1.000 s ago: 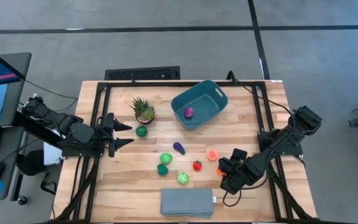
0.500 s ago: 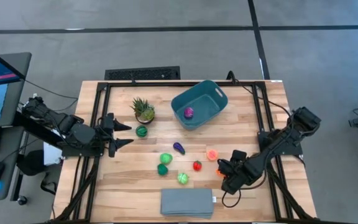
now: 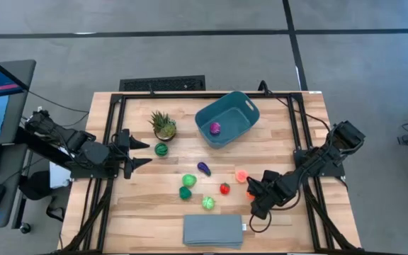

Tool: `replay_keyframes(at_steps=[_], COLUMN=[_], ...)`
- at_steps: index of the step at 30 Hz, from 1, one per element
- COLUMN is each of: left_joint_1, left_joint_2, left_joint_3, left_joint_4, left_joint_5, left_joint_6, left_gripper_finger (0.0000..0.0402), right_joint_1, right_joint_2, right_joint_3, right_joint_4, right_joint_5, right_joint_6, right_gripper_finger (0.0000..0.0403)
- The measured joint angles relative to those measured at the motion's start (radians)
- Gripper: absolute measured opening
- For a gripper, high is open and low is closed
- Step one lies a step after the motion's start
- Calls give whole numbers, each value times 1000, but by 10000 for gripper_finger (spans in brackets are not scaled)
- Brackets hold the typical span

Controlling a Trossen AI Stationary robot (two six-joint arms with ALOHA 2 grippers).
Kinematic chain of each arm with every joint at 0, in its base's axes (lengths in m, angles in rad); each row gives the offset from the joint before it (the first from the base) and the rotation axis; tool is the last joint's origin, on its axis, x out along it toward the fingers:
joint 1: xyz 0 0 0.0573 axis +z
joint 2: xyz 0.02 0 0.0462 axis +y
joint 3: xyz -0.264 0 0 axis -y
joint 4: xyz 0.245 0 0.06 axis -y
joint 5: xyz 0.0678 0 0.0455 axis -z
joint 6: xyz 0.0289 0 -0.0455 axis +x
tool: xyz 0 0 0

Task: Pick and placing Produce into tupperware
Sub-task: Put the carrot into the bin

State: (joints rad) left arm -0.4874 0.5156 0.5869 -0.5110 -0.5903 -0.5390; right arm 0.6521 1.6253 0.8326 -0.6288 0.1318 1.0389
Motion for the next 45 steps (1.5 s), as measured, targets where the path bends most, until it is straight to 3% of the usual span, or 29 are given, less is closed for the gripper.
replay_keyframes(at_steps=[18,31,38,45], left_joint_1=[0,0,0,0], left_joint_2=[0,0,0,0], left_joint_3=[0,0,0,1], left_joint_4=[0,0,0,1], left_joint_5=[-6,-17,-16,-16], left_joint_6=[-7,-8,-20,-22], left_gripper_finger=[286,286,286,286], right_joint_1=[-26,-26,-26,-26], right_joint_2=[-4,-7,-16,-100], right_joint_3=[-35,-34,-37,-38], right_joint_4=[39,70,94,70], right_joint_5=[-10,-2,1,92], right_joint_6=[-9,35,36,53], right_gripper_finger=[256,158,173,168])
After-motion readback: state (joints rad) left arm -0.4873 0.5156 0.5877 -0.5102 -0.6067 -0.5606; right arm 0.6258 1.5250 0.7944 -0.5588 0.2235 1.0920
